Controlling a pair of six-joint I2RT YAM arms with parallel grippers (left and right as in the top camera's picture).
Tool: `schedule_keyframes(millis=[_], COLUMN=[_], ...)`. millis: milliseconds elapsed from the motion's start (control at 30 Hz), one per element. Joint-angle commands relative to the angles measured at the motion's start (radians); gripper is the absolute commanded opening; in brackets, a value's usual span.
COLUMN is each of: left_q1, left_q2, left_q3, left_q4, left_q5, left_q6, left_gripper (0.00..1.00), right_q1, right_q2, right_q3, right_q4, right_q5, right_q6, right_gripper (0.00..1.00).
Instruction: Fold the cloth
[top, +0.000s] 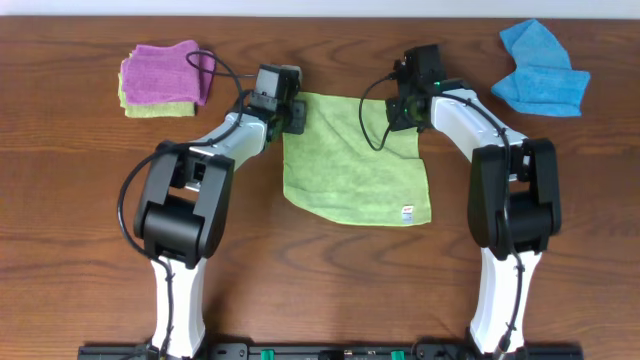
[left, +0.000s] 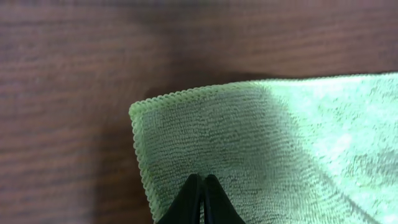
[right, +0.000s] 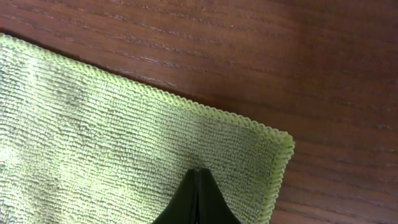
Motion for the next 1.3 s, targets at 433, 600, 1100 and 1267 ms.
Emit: schedule_keyframes(millis=[433,600,1100,1267], left_q1=[0.002,0.002,-0.001,-0.001], left_q2=[0.13,0.13,0.129,0.12], left_q3=[0.066,0.066,0.069,0.09], left_q4=[-0.103,-0.139,-0.188,-0.19], left_q5=[-0.068,-0.069,-0.067,-0.057], left_q6=[-0.006,-0.006,-0.044,-0.06], left_gripper=[0.06,0.06,0.06,0.06], right_q1=[0.008,0.008,0.003,0.006], right_q2=[0.055,0.055,0.055,0.051], right_q3=[-0.029,-0.027,-0.023,-0.002], right_q4=[0.018,0.035,0.123,0.11], right_q5=[0.082,0.163,0.164,0.165], right_q6=[-0.002,-0.002,-0.058,-0.058], right_gripper=[0.02,0.02,0.02,0.02])
